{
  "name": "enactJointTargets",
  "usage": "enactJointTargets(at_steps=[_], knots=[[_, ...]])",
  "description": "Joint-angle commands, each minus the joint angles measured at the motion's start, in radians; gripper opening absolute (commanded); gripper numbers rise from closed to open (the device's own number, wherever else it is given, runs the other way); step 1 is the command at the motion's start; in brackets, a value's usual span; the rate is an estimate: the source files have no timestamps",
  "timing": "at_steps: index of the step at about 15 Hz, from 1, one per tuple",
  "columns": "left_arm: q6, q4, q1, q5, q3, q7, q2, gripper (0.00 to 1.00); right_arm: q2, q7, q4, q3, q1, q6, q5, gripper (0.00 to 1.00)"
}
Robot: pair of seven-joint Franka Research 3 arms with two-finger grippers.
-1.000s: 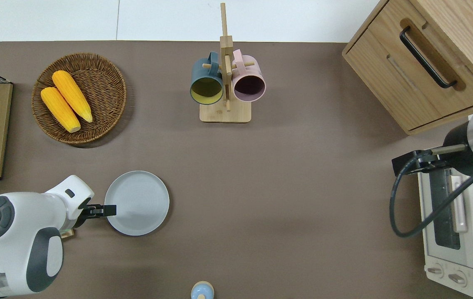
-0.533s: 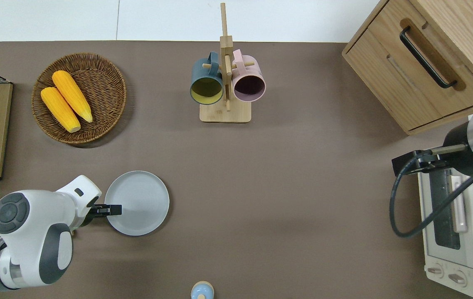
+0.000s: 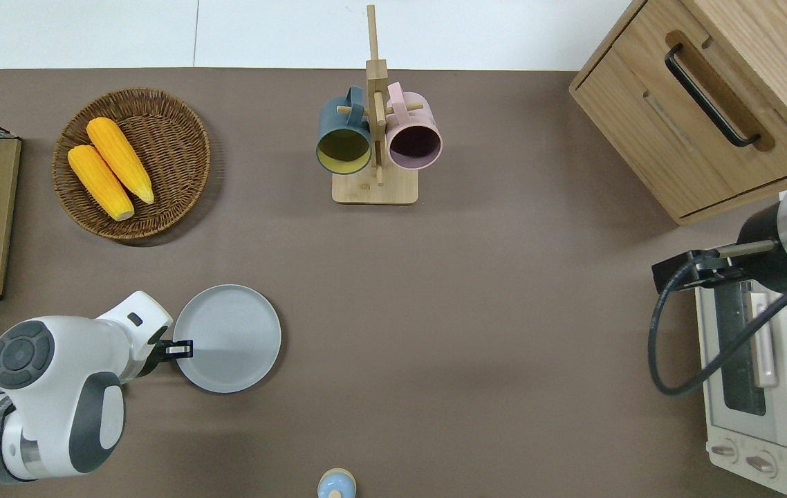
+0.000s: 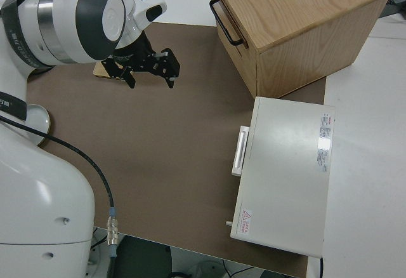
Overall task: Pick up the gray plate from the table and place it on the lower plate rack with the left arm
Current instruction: 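Close the left gripper on the gray plate's rim nearest it, then lift the gray plate with the left gripper toward the wooden rack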
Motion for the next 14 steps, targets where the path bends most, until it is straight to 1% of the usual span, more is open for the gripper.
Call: enactJointTargets(at_steps=[1, 4, 6, 8, 11, 14], knots=[[0.023, -0.006, -0.011, -0.004, 0.003, -0.013, 0.009, 0.00, -0.002, 0.012, 0.006, 0.021, -0.023, -0.011, -0.006, 0.983], [0.003, 0.015, -0.011, -0.001, 0.003, -0.004, 0.000, 0.00, -0.002, 0.012, 0.007, 0.020, -0.023, -0.011, -0.006, 0.983], [-0.043, 0.057, -0.010, -0.001, 0.003, -0.008, -0.009, 0.00, -0.002, 0.012, 0.007, 0.021, -0.023, -0.012, -0.006, 0.983], [-0.133, 0.116, -0.010, -0.001, 0.003, -0.012, -0.013, 0.00, -0.002, 0.012, 0.007, 0.021, -0.023, -0.011, -0.005, 0.983], [-0.308, 0.242, -0.005, -0.002, 0.006, -0.013, -0.016, 0.00, -0.002, 0.012, 0.006, 0.021, -0.023, -0.011, -0.006, 0.983], [-0.452, 0.352, -0.001, -0.001, 0.006, -0.013, -0.017, 0.00, -0.002, 0.012, 0.007, 0.021, -0.023, -0.011, -0.005, 0.983]])
